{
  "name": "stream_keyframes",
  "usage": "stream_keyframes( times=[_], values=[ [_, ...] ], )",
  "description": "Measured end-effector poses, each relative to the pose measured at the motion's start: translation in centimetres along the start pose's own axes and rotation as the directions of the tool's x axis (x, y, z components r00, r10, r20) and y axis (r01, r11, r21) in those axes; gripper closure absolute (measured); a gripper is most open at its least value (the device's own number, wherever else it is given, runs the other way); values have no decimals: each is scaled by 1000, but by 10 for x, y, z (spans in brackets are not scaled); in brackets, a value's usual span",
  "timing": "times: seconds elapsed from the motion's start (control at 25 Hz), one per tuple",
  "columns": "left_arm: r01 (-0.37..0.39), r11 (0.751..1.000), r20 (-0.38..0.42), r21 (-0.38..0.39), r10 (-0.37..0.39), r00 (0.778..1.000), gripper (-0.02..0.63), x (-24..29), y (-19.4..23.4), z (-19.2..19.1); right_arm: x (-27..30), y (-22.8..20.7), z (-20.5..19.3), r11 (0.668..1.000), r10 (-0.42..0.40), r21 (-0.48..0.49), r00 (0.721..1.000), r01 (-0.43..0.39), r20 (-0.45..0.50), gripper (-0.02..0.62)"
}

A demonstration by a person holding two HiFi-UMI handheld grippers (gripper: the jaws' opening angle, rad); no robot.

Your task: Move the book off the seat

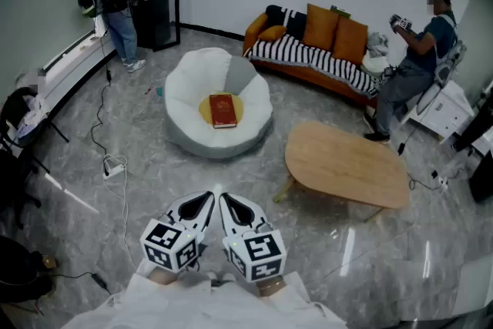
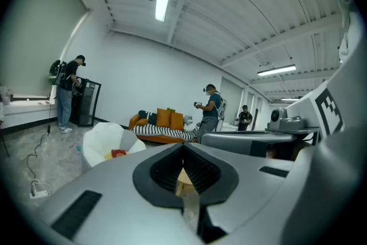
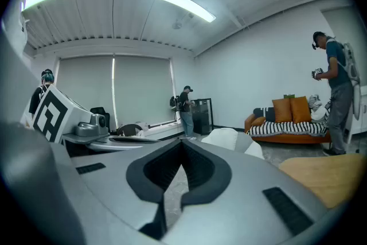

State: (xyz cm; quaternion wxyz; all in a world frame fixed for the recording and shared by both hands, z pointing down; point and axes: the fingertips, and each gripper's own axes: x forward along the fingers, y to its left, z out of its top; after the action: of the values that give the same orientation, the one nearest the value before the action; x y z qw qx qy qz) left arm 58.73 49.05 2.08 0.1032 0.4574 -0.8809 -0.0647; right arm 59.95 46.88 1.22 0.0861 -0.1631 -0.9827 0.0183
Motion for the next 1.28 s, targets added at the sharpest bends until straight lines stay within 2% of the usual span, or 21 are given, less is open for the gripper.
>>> stream_keyframes(
  times=[0.44,0.64,0.84,1.28],
  values=[
    [17,999,-25,28,-16,1000,600,1,-9,-7,-5,1,-1,1000,1,-4,1000,-1,-3,584],
    [22,1000,-21,13,-22,1000,600,0,-12,-8,-9,-4,-2,999,-6,42,1000,6,3,583],
    [18,1000,-38,10,-18,999,600,-1,-20,-14,-16,-7,-7,999,-13,36,1000,14,-14,583],
    [-10,1000,2,14,10,1000,600,17,-39,-4,-29,-29,1,1000,24,-5,1000,-24,-7,583]
  ],
)
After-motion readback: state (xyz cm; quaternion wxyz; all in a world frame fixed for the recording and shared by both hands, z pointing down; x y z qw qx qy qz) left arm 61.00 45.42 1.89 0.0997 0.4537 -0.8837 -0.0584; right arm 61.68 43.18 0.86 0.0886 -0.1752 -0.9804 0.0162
